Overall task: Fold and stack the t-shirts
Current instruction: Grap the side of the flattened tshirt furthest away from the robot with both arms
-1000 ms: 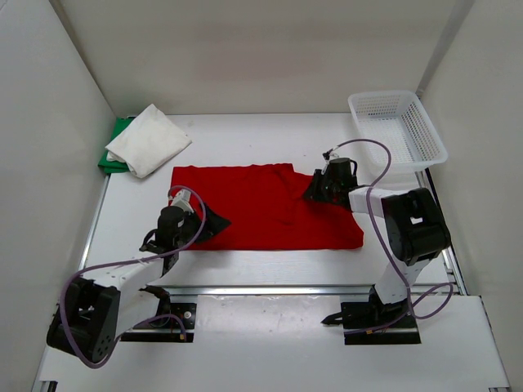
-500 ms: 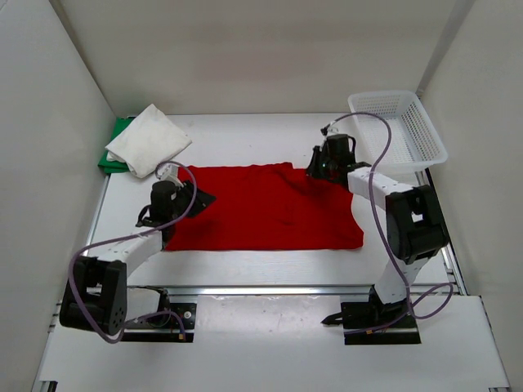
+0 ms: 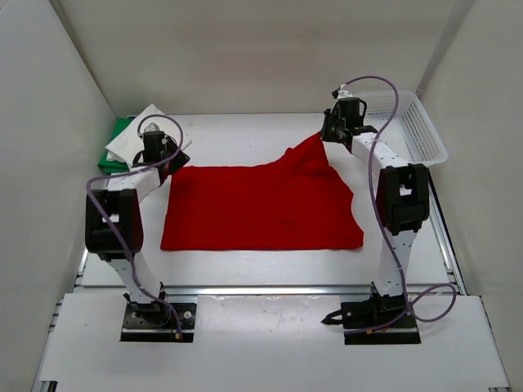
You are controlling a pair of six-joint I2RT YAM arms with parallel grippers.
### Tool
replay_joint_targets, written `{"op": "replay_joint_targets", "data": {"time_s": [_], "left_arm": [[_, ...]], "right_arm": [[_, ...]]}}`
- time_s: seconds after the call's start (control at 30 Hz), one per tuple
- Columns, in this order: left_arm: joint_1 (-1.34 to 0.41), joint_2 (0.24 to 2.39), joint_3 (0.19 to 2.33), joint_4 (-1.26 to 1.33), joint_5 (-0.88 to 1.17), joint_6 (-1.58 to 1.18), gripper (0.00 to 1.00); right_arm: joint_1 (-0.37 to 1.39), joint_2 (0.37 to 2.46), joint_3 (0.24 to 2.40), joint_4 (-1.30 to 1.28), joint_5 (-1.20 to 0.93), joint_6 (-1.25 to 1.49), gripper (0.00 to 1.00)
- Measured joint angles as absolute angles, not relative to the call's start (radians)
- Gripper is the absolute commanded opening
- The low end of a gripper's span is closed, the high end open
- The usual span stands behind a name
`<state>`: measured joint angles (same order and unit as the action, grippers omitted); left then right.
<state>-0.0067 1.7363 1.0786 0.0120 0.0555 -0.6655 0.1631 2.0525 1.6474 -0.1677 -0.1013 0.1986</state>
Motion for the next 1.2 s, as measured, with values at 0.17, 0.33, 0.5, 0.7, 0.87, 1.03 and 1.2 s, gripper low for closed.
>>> {"op": "replay_joint_targets", "data": {"time_s": [0.17,0.33,0.5,0.7,0.87,1.03,1.2], "left_arm": [[0.035,1.890,1.225,-0.105,-0.024,-0.583,0.46],[0.056,2.006,1.325,-0.215,-0.101,-0.515,0.54],[0.055,2.068,1.409,-0.279,-0.126,-0.482,0.56],[0.048,2.137,1.523,-0.342,-0.133,-0.456,0.47],[0.041,2.140,1.533,-0.365,-0.136,-0.442,0.41],[0.034,2.140,1.537,-0.380,-0.139,-0.436,0.36],[0.032,2.140,1.538,-0.384,-0.147,-0.435,0.17]], "right_arm": [[0.154,2.106,1.698,-0.195,-0.115,0.180,0.00],[0.137,2.115,1.690,-0.193,-0.154,0.189,0.00],[0.115,2.115,1.637,-0.152,-0.194,0.214,0.00],[0.112,2.115,1.581,-0.134,-0.210,0.235,0.00],[0.109,2.097,1.559,-0.110,-0.224,0.249,0.00],[0.106,2.067,1.552,-0.089,-0.245,0.263,0.00],[0.100,2.057,1.545,-0.069,-0.257,0.270,0.00]]}}
